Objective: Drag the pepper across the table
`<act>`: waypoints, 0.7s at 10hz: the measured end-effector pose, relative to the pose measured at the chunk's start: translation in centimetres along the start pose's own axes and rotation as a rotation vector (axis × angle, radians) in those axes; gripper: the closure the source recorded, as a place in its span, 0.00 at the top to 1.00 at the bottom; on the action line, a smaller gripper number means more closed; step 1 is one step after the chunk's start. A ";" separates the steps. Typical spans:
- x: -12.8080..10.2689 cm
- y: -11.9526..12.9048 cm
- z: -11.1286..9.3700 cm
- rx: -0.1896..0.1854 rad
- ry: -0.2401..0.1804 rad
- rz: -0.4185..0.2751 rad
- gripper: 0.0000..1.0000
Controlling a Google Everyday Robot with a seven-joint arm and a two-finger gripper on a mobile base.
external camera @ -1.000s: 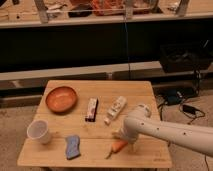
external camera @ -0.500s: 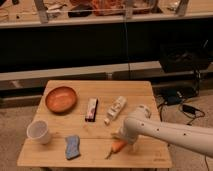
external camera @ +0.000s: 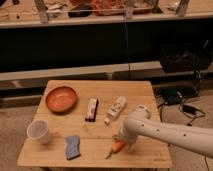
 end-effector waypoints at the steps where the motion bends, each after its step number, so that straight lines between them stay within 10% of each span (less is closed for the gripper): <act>1: -0.1 0.1 0.0 0.002 0.000 0.001 0.44; 5: -0.1 0.2 0.1 0.007 -0.001 -0.010 0.05; 7: -0.2 0.1 0.1 0.006 -0.002 -0.012 0.01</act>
